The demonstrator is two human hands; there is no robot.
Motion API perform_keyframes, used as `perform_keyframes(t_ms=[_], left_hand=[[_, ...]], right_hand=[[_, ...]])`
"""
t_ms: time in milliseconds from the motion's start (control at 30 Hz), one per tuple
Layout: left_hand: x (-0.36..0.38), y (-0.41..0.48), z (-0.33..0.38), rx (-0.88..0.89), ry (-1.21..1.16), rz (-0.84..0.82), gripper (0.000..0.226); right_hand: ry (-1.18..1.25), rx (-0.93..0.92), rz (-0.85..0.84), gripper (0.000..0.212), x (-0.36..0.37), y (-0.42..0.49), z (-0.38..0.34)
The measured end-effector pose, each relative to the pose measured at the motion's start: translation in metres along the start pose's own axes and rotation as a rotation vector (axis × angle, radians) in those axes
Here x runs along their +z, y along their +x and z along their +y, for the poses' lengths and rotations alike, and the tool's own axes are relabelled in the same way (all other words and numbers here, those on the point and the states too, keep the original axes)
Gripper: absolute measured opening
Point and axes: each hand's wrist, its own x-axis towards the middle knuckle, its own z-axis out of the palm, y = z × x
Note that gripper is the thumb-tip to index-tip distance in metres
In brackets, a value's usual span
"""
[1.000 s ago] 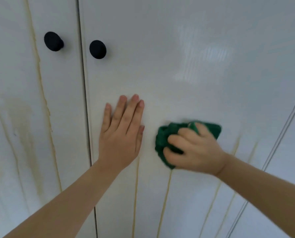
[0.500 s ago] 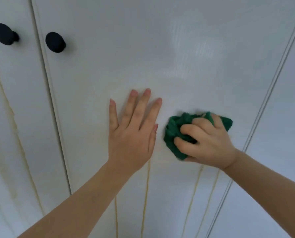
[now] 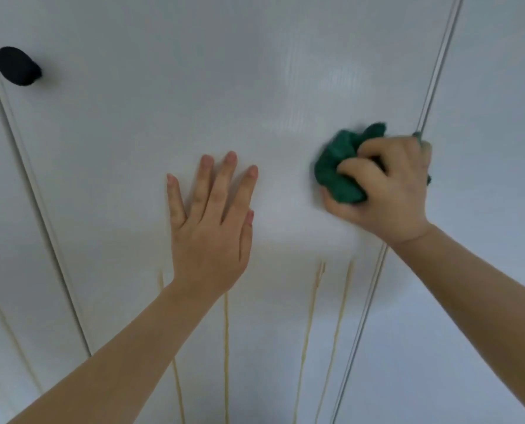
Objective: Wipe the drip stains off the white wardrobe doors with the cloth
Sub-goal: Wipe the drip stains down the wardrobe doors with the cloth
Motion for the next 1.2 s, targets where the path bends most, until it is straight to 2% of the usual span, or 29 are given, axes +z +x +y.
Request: perform_keyframes(t_ms=[67,133,167,300,367,433,533,567,633,700,767,867,967,1033,1067,1200], left_hand=[[0.002,0.000,0.003,-0.019,0.004,-0.008,0.046],[0.003,-0.003,0.009,-0.037,0.024,-0.036,0.051],[0.003,-0.004,0.012,-0.047,0.040,-0.049,0.054],[0.003,-0.012,0.027,-0.093,0.045,-0.092,0.060],[0.003,-0.019,0.036,-0.088,0.041,-0.112,0.061],[0.004,-0.028,0.043,-0.076,0.038,-0.135,0.061],[0.008,-0.037,0.045,-0.072,0.062,-0.140,0.062],[0.009,-0.039,0.045,-0.071,0.065,-0.139,0.062],[0.013,-0.040,0.044,-0.067,0.064,-0.132,0.063],[0.014,-0.039,0.044,-0.072,0.054,-0.136,0.063],[0.014,-0.040,0.044,-0.079,0.048,-0.127,0.063],[0.013,-0.040,0.045,-0.081,0.045,-0.119,0.063],[0.013,-0.039,0.046,-0.085,0.053,-0.110,0.063],[0.013,-0.040,0.045,-0.086,0.059,-0.111,0.063],[0.013,-0.041,0.045,-0.083,0.062,-0.109,0.063],[0.014,-0.041,0.042,-0.086,0.055,-0.116,0.063]], right_hand=[[-0.044,0.270,0.097,0.024,0.007,0.023,0.014],[-0.071,0.367,0.150,0.024,0.006,0.007,-0.002],[-0.061,0.343,0.128,0.023,0.004,-0.014,-0.017],[-0.029,0.114,-0.151,0.027,-0.019,-0.094,-0.062],[-0.029,0.101,-0.159,0.029,-0.019,-0.086,-0.057],[-0.067,0.217,-0.070,0.025,-0.013,-0.053,-0.043],[-0.090,0.531,0.096,0.024,0.001,-0.016,-0.027],[-0.103,0.569,0.122,0.023,0.002,-0.019,-0.035],[-0.090,0.501,0.074,0.021,0.001,-0.055,-0.062],[-0.061,0.366,-0.081,0.026,-0.010,-0.100,-0.088],[-0.061,0.303,-0.165,0.033,-0.020,-0.124,-0.103],[-0.055,0.378,-0.106,0.027,-0.016,-0.099,-0.097],[-0.081,0.585,0.051,0.022,-0.001,-0.049,-0.073],[-0.108,0.668,0.100,0.021,0.003,-0.048,-0.077],[-0.110,0.660,0.075,0.023,0.001,-0.062,-0.087],[-0.062,0.566,-0.201,0.033,-0.026,-0.137,-0.130]])
